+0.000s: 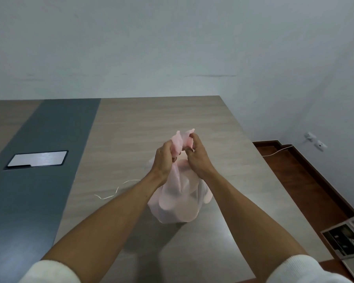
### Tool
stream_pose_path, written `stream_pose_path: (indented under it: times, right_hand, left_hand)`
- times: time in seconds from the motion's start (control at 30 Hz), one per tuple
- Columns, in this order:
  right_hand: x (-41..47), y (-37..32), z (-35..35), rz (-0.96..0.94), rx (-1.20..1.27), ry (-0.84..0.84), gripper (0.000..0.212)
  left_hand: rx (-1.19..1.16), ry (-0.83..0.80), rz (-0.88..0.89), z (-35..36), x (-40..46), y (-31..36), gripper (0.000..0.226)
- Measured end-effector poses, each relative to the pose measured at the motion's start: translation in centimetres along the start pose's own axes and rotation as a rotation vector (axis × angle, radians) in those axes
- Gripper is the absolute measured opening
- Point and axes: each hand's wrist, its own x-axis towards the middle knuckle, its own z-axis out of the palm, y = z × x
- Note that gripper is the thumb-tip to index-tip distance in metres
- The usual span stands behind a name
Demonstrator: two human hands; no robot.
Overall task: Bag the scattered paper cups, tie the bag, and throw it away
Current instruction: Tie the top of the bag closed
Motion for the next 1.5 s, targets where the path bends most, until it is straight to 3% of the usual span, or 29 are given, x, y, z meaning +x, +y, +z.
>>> stream_pose_path:
  times: [0.1,0.2,0.3,0.37,0.43,0.5,0.63,0.83,0.97,1.03,1.13,1.23,1.33,1.43,1.5]
  right_hand:
    - [-0.2,-0.2,-0.4,0.018,0.073,-0.089,0.066]
    - [-0.8,-0.2,-0.6,0.020,0.076,-0.149,0.076]
    - [-1.3,-0.3,-0.2,-0.017,0.021,-0.171,0.080]
    - [-1.2,-0.5,0.2,-0.039,-0.048,-0.197,0.083]
    - [-1.0,-0.6,0.5,-0.043,-0.103,-0.235,0.083]
    - [-0.9,-0.8,0.5,-0.007,-0.085,-0.311,0.075]
    - [-1.4,-1.5,0.3,0.110,0.193,-0.432,0.044]
    - [-1.6,-1.2,1.6,-0.005,0.114,-0.230,0.022]
    - [-1.2,-1.3,2.3,0.103,0.169,-0.088,0.017]
    - [-0.6,-1.4,2.7,0.193,0.200,-0.038,0.017]
    - [0.8,-1.6,2.6,0.288,0.182,0.033,0.010]
    - [2.0,-1.8,1.9,0.377,0.150,0.101,0.010]
    - [2.4,-2.2,1.2,0.386,0.129,0.096,0.022]
    - [2.0,-2.7,1.0,0.241,0.140,0.025,0.030]
    - [1.4,-2.9,0.9,0.150,0.132,-0.011,0.015]
  left_hand:
    - [0.004,0.002,0.000,-0.4,0.4,-0.8,0.011]
    - [-0.029,-0.042,-0.158,-1.1,1.0,-1.7,0.042]
    - [-0.123,-0.152,-0.255,-2.0,1.6,-2.0,0.054]
    - [-0.119,-0.197,-0.273,-2.5,1.9,-2.2,0.052]
    - [-0.097,-0.135,-0.274,-2.7,2.1,-2.3,0.040]
    - [-0.113,-0.039,-0.283,-2.8,2.4,-2.3,0.030]
    - [-0.122,0.069,-0.286,-3.0,2.2,-2.3,0.036]
    - [-0.118,0.092,-0.251,-2.9,1.8,-2.2,0.042]
    - [-0.145,0.019,-0.236,-2.6,0.9,-1.5,0.038]
    - [-0.035,0.019,-0.151,-2.3,0.2,-1.4,0.042]
    - [0.207,-0.010,0.166,-2.1,-0.6,-2.3,0.032]
    - [0.730,-0.032,0.496,-2.8,-0.9,-2.7,0.054]
    - [1.175,0.037,0.735,-3.8,-0.7,-2.1,0.050]
    - [1.363,0.077,0.675,-3.5,-0.4,-0.9,0.037]
    - [1.272,0.077,0.372,-3.1,0.2,-0.1,0.033]
